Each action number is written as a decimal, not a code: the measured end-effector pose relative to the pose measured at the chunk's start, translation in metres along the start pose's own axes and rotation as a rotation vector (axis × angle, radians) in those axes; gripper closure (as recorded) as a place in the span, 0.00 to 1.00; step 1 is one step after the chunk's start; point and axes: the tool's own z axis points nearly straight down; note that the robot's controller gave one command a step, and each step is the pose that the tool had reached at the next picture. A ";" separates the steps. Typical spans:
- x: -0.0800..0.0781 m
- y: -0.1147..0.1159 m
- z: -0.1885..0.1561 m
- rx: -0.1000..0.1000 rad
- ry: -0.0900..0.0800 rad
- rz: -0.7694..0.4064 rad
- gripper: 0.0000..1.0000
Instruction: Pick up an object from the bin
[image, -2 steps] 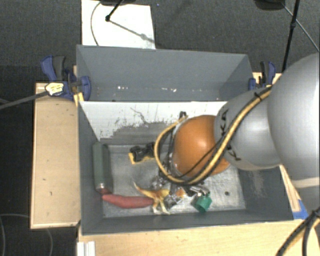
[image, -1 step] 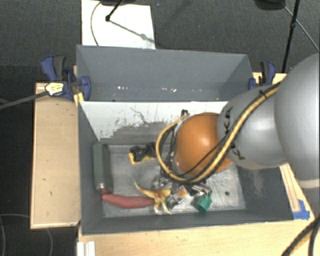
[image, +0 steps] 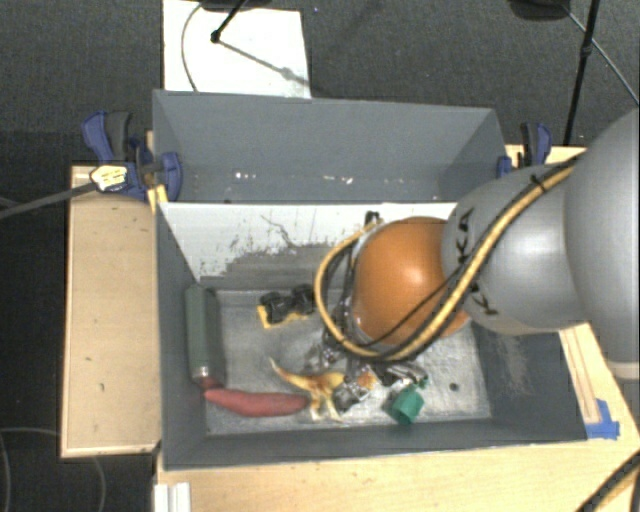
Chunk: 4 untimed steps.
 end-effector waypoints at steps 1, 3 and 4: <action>-0.001 0.000 -0.007 0.001 -0.005 0.000 1.00; 0.000 0.000 -0.013 0.000 -0.002 0.000 1.00; -0.001 0.000 -0.015 0.001 -0.003 0.001 1.00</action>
Offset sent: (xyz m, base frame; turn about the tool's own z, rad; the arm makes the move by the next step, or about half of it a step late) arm -0.0001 0.0000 0.0185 0.0000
